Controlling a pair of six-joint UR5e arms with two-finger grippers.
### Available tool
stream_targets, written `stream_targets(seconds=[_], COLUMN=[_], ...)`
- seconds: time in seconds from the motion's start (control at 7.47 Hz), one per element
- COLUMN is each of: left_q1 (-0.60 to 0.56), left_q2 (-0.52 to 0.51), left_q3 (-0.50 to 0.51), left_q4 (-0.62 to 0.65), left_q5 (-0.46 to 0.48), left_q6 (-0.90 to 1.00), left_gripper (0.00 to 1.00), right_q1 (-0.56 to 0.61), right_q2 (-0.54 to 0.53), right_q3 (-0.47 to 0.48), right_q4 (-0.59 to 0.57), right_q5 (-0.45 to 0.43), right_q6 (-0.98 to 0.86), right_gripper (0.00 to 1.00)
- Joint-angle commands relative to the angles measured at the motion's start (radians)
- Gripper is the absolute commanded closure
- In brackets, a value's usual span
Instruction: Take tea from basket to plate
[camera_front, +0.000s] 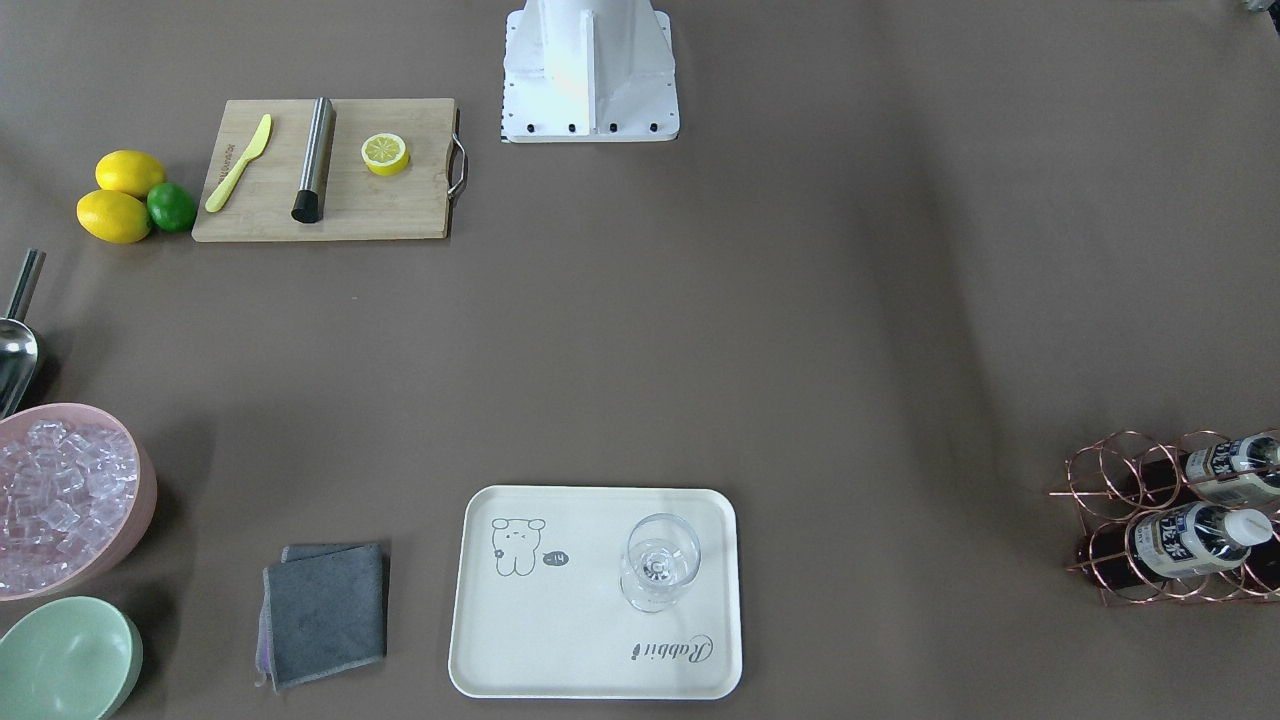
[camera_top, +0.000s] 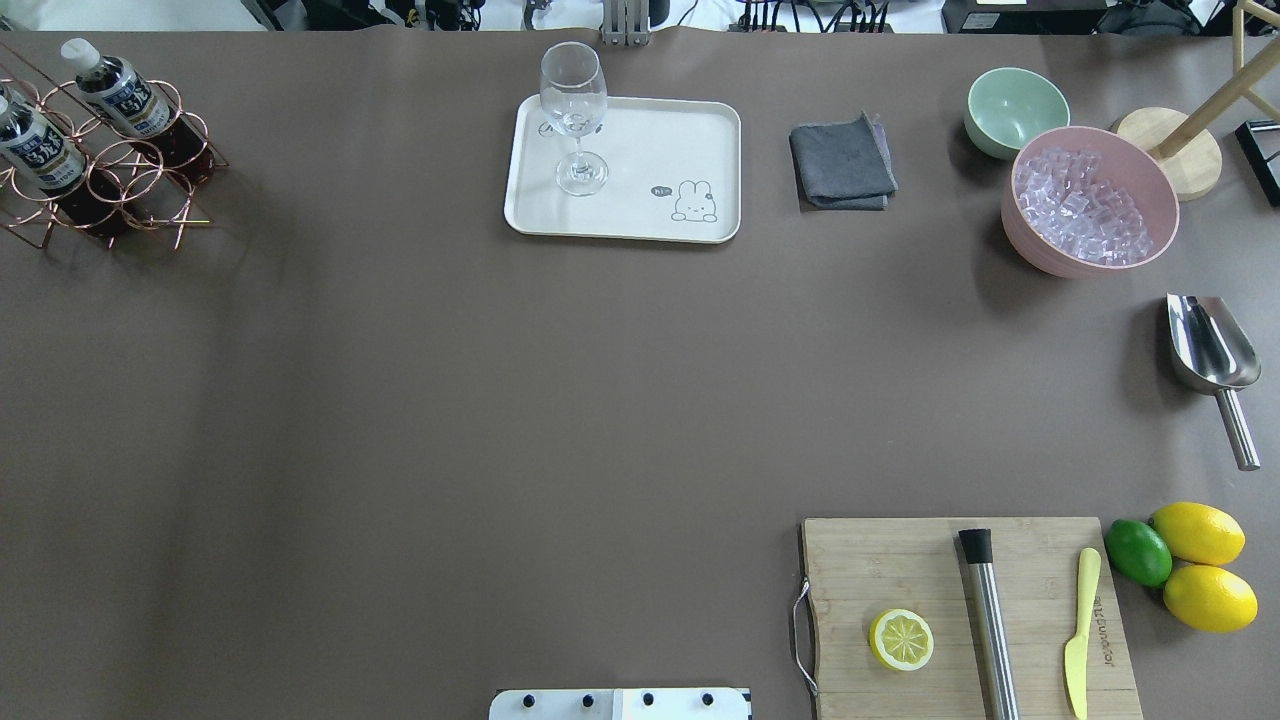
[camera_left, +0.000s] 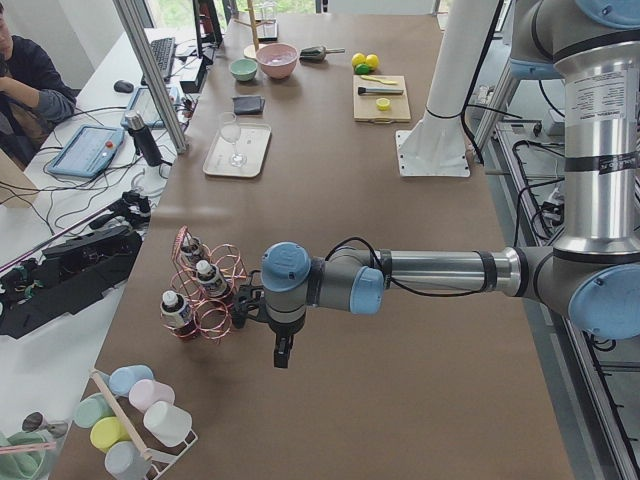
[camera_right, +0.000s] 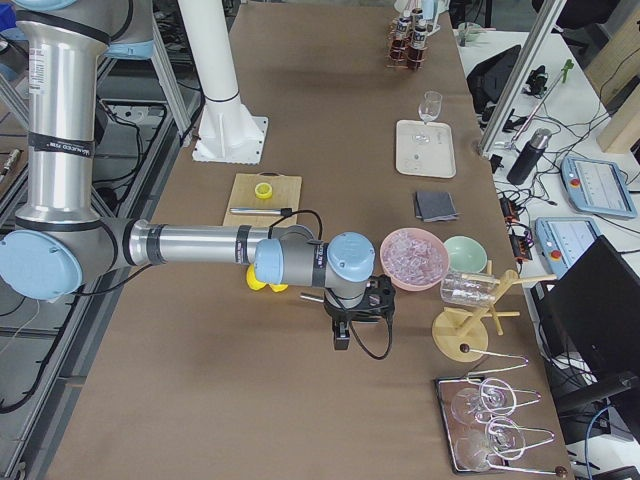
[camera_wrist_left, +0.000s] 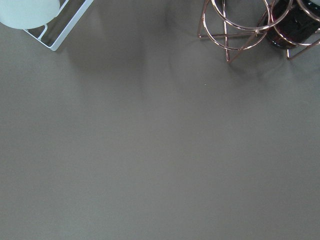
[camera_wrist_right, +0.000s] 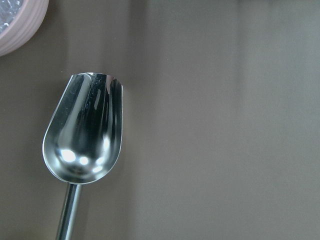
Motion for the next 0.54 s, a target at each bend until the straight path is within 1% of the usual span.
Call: stream_targets(seconds=[0.0, 0.4], left_q1=[0.001, 0.012], left_q2=[0.000, 0.000], left_q3=[-0.001, 0.001], left_q4=[0.002, 0.000], left_q5=[0.000, 0.002], left_q6=[-0.001, 0.001], left_gripper=[0.02, 0.02], right_q1=[0.004, 0.005], right_q2=[0.000, 0.000], right_q3=[0.001, 0.001], right_q4=[-0.002, -0.002], right_q5=[-0.002, -0.002], right_q6=[0.000, 0.000], right_gripper=[0.00, 0.00])
